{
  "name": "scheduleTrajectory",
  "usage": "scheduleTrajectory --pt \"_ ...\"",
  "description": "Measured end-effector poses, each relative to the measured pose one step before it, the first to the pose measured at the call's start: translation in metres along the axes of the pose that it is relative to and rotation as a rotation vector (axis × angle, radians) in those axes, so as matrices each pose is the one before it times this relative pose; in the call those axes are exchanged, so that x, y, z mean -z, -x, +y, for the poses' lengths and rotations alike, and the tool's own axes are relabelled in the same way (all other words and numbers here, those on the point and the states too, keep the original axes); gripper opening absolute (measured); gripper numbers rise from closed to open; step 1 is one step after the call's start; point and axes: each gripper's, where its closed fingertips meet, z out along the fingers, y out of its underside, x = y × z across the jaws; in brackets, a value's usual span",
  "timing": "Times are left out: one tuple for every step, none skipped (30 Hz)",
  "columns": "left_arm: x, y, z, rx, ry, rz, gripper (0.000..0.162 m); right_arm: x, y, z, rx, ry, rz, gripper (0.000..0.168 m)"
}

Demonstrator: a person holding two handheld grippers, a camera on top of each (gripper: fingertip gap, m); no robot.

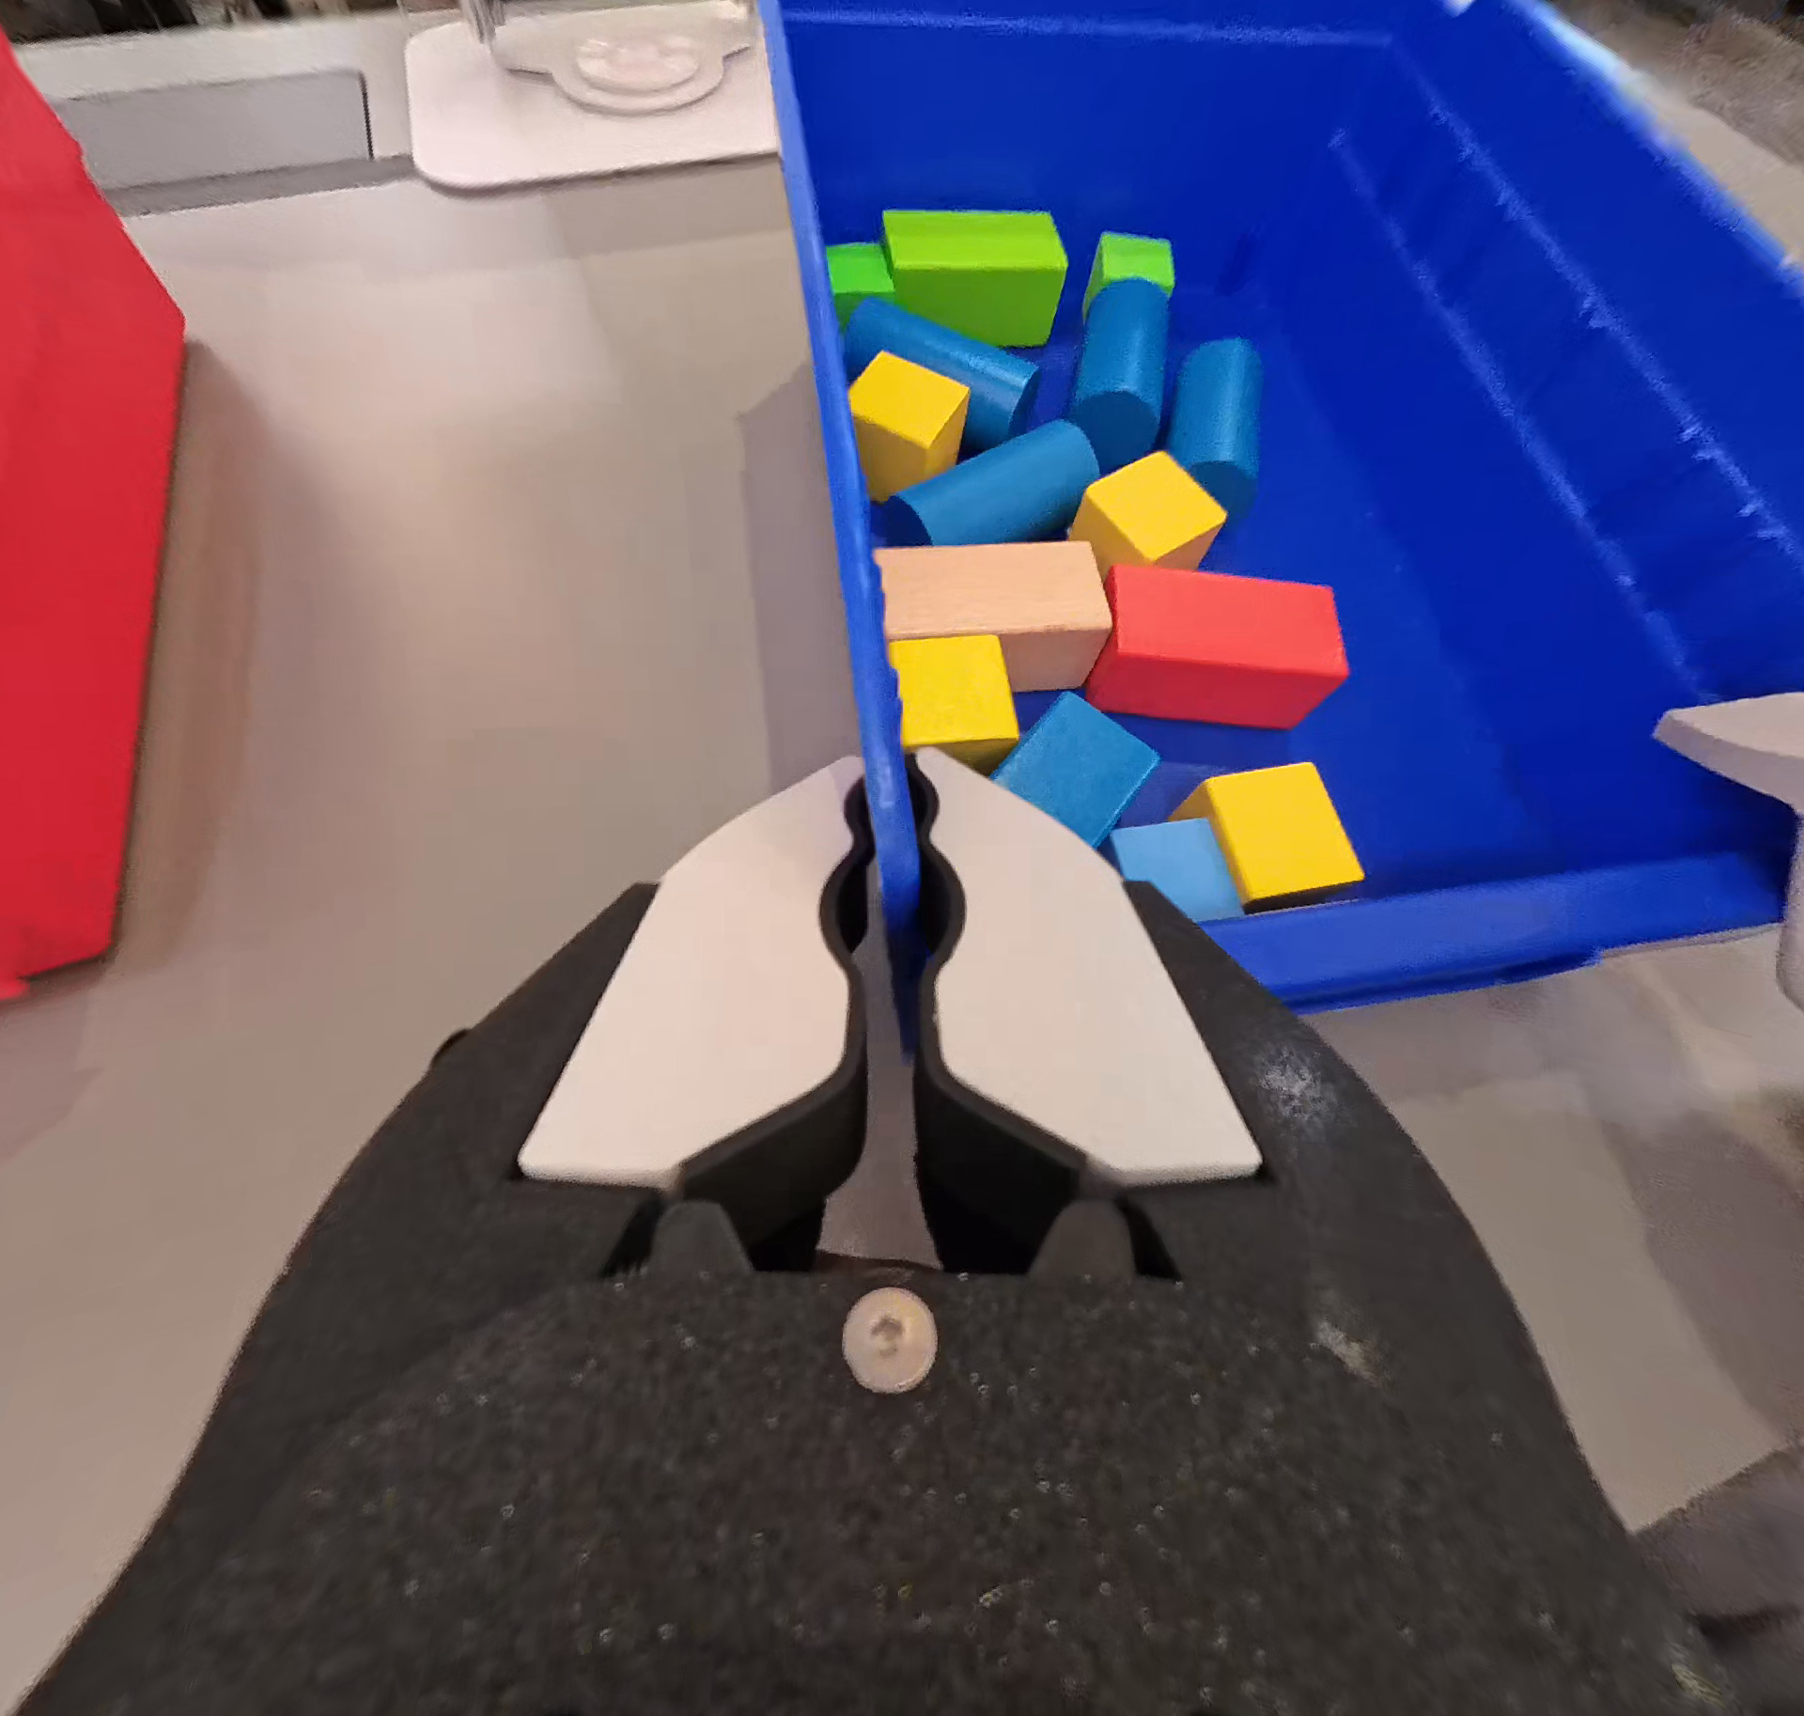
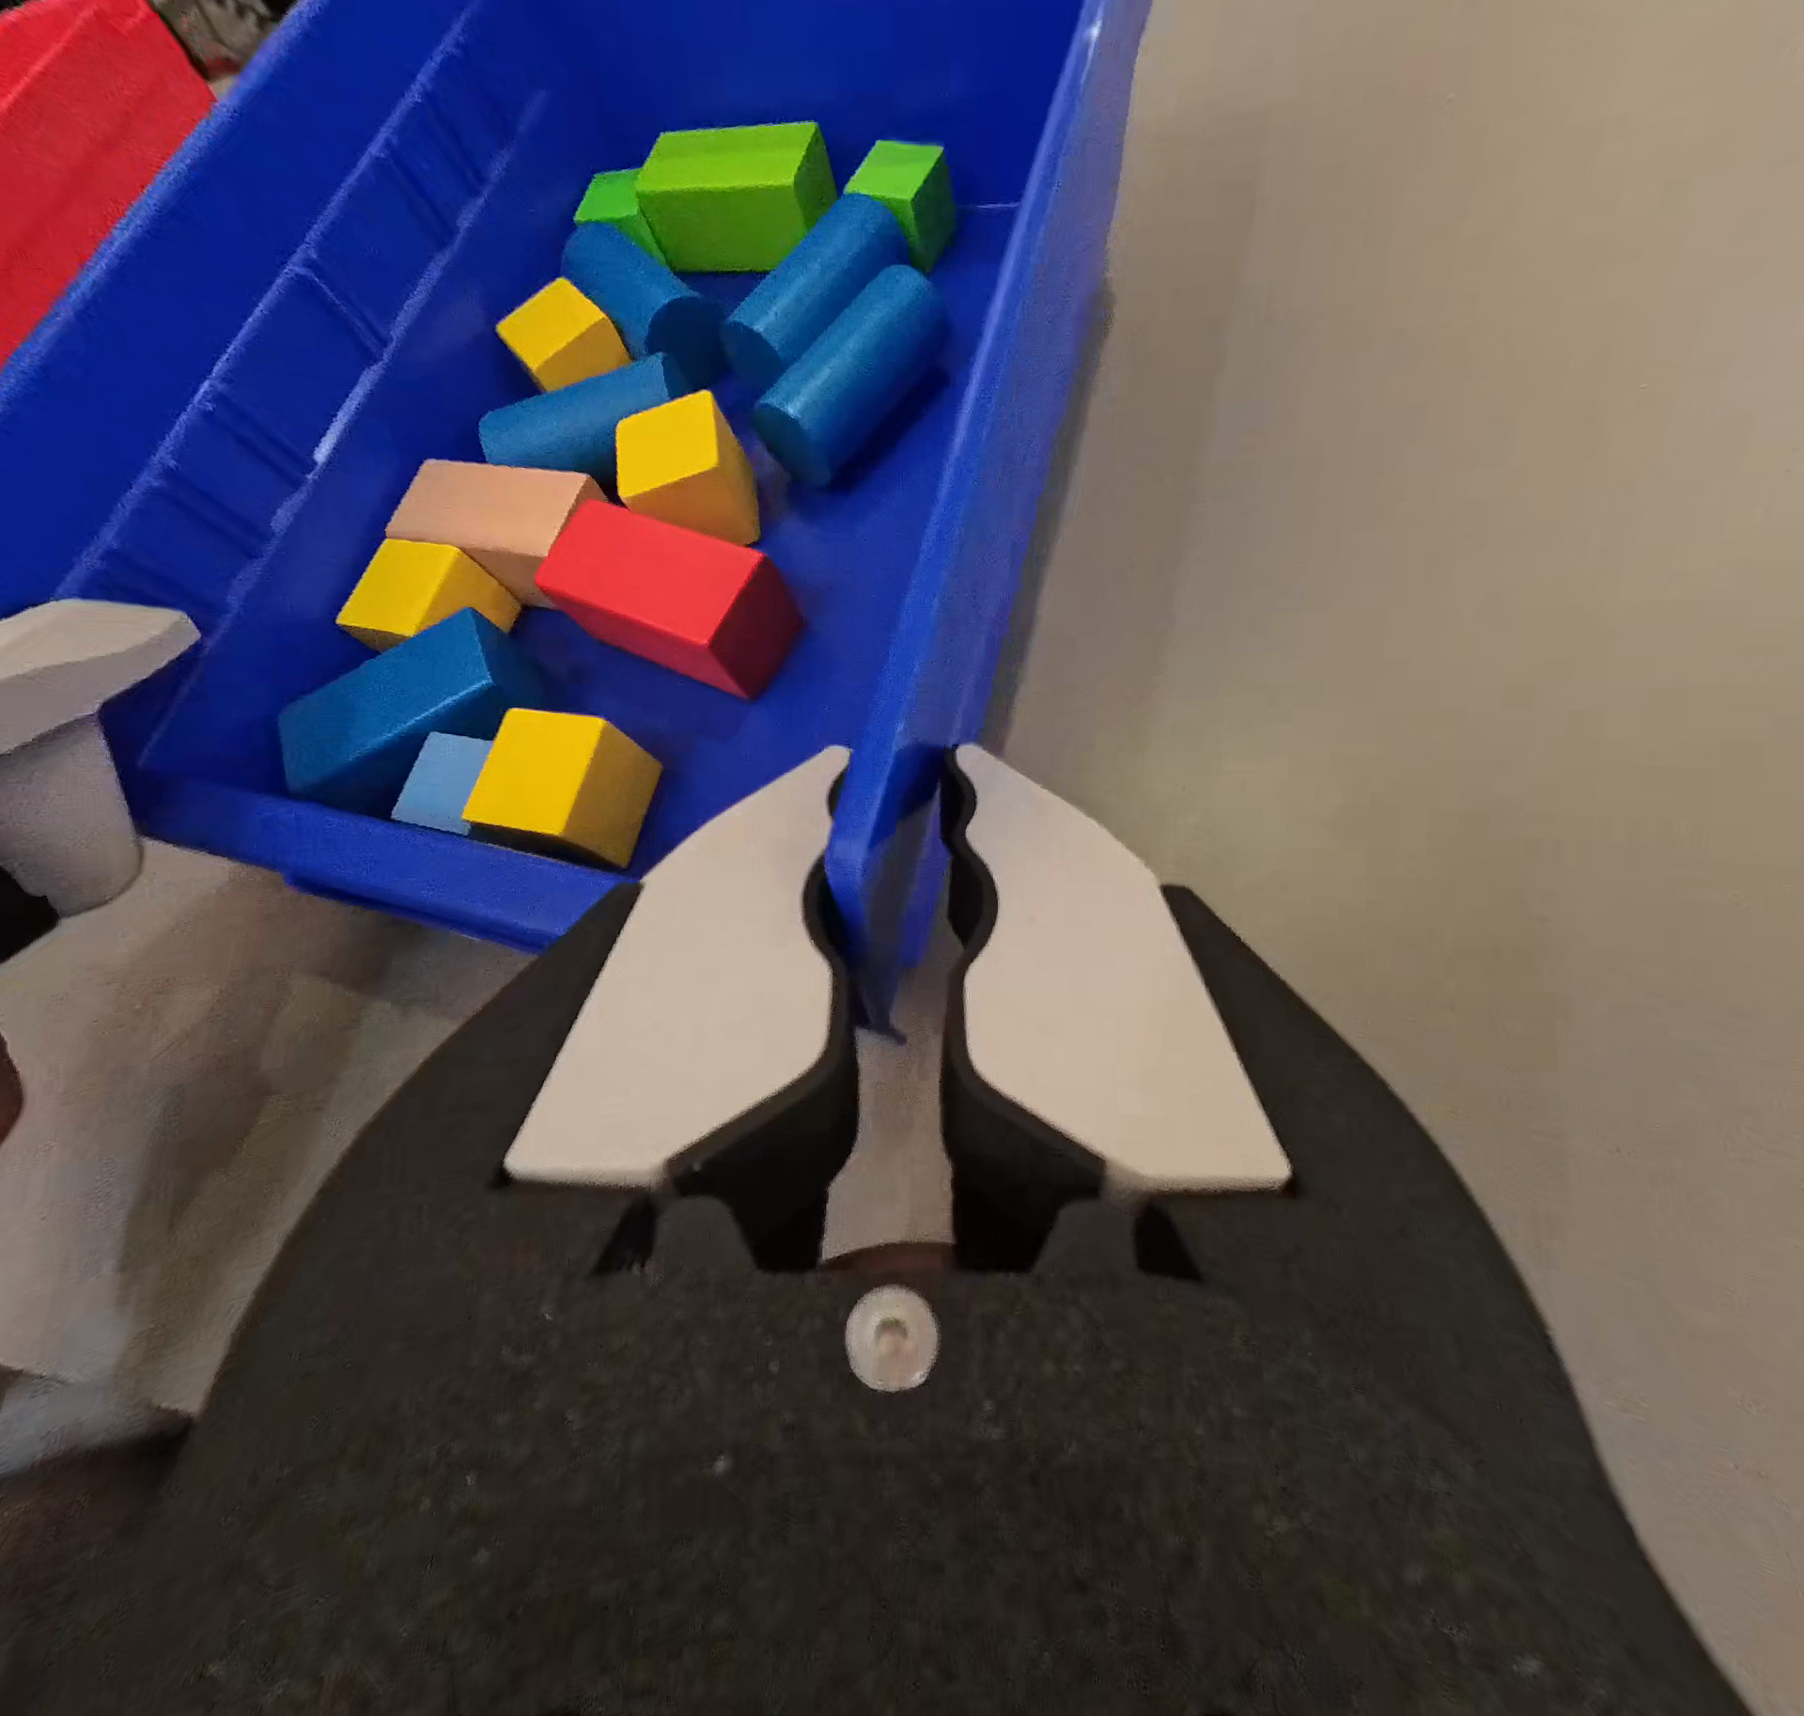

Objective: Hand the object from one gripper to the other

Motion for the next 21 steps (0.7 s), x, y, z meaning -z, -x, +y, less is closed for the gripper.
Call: scheduleTrajectory --pt "0.00167 -0.00673 -0.00895 -0.0368 -0.0165 -0.0046 0.003 -0.00039 -0.00486 -0.00035 -0.0357 -0.0002 -0.0017 0.015" --pt "0.00210 -0.00773 -0.01061 -0.0475 -0.0234 -0.0058 0.003 0.00071 -0.00649 -0.00086 -0.0349 -0.0017 0.0002 0.015" --pt "0.00173 -0.00647 -0.00997 -0.0474 -0.0269 -0.0073 0.003 0.00136 -0.00676 -0.00135 -0.0260 -0.0056 0.0041 0.014" --pt "0.00066 -0.00275 -0.00665 -0.0315 -0.0230 -0.0105 0.004 0.00126 -0.00516 -0.00129 -0.0081 -0.0074 0.0178 0.010" --pt "-0.00062 0.00167 -0.00236 0.0039 -0.0156 -0.0035 0.004 0.00109 -0.00139 -0.00203 0.0162 -0.0134 0.0131 0.008" --pt "-0.00178 0.00408 0.00202 0.0339 0.0019 0.0078 0.004 0.00183 0.00395 -0.00423 0.0292 -0.0199 0.0055 0.009" --pt "-0.00265 0.00553 0.00496 0.0310 0.0185 0.0074 0.004 0.00195 0.00584 -0.00402 0.0327 -0.0086 0.0028 0.010" --pt "-0.00265 0.00534 0.00553 0.0233 0.0184 0.0057 0.003 0.00018 0.00578 -0.00158 0.0280 0.0047 0.0004 0.011" --pt "-0.00218 0.00471 0.00545 0.0173 0.0160 0.0019 0.003 -0.00127 0.00507 0.00057 0.0219 0.0080 0.0003 0.012" --pt "-0.00185 0.00395 0.00539 0.0130 0.0156 -0.0011 0.002 -0.00179 0.00356 0.00173 0.0142 0.0049 0.0000 0.013" --pt "-0.00165 0.00346 0.00516 0.0139 0.0115 0.0008 0.002 -0.00261 0.00324 0.00207 0.0118 0.0093 0.0015 0.013" --pt "-0.00139 0.00338 0.00553 0.0195 0.0124 0.0042 0.002 -0.00180 0.00314 0.00153 0.0168 0.0144 0.0014 0.014" --pt "-0.00139 0.00383 0.00635 0.0222 0.0168 0.0048 0.002 -0.00146 0.00347 0.00020 0.0230 0.0118 0.0006 0.014" --pt "-0.00078 0.00376 0.00566 0.0283 0.0110 0.0095 0.002 -0.00035 0.00368 -0.00117 0.0278 0.0082 0.0046 0.014" --pt "0.00077 0.00368 0.00272 0.0352 -0.0013 0.0156 0.002 -0.00084 0.00396 -0.00146 0.0253 0.0023 0.0121 0.014" --pt "0.00177 0.00457 0.00108 0.0225 0.0013 0.0044 0.003 -0.00046 0.00329 -0.00300 0.0269 -0.0121 0.0081 0.014" --pt "0.00144 0.00553 0.00046 0.0038 0.0044 -0.0139 0.003 -0.00061 0.00502 -0.00269 0.0249 0.0064 0.0040 0.013" --pt "0.00110 0.00558 0.00021 0.0066 0.0028 -0.0131 0.002 -0.00067 0.00495 -0.00387 0.0271 0.0024 0.0092 0.013" --pt "0.00068 0.00505 0.00019 0.0209 -0.0017 0.0013 0.002 -0.00099 0.00449 -0.00380 0.0307 -0.0009 0.0074 0.013" --pt "0.00043 0.00362 0.00019 0.0164 0.0012 0.0108 0.003 -0.00178 0.00377 -0.00347 0.0117 -0.0038 -0.0074 0.013" --pt "0.00119 0.00074 0.00111 -0.0056 0.0158 0.0230 0.004 -0.00335 0.00146 -0.00141 -0.0029 0.0073 -0.0131 0.013"
